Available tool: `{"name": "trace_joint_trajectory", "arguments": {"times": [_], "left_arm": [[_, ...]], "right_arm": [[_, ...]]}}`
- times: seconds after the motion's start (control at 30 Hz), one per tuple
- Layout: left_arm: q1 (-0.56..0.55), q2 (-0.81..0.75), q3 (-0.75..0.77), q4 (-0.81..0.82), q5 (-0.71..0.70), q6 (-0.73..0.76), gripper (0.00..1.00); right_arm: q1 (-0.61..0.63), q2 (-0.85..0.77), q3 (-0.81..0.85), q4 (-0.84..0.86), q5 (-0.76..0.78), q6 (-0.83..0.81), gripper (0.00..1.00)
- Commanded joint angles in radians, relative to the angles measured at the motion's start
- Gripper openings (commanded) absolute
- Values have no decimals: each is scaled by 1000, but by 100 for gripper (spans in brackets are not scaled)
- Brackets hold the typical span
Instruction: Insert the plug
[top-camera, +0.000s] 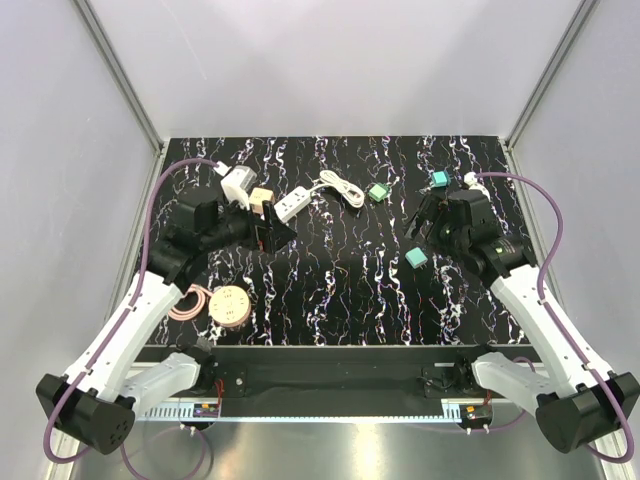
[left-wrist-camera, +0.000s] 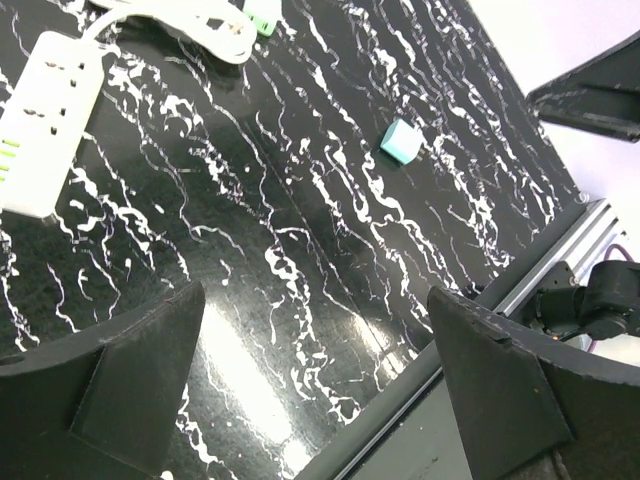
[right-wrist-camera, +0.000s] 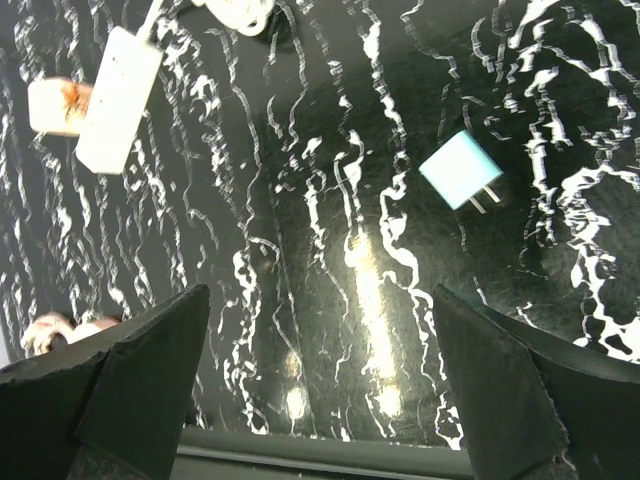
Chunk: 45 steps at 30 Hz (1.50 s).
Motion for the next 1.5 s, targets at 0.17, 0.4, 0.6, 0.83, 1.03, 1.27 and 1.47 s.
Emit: {"name": "trace_joint_trajectory", "arguments": {"times": [0.17, 0.4, 0.6, 0.83, 1.03, 1.27, 1.47], "left_arm": [[0, -40, -34, 47, -122, 20, 99], [0, -41, -37, 4, -324, 4, 99], [5, 60, 31, -94, -433, -58, 99], [44, 323, 216, -137, -403, -107, 99], [132, 570, 365, -140, -439, -158, 96], [209, 810, 503, -177, -403, -188, 90], [229, 946, 629, -217, -401, -239, 84]], "right_arm": [[5, 44, 22, 72, 117, 47, 100], [7, 248, 28, 124, 197, 31, 100], [5, 395, 16, 124, 168, 43, 100], [5, 406, 29, 130, 205, -20, 100], [5, 351, 37, 145, 136, -52, 100], [5, 235, -17, 193, 65, -42, 100], [5, 175, -30, 217, 32, -46, 100]]}}
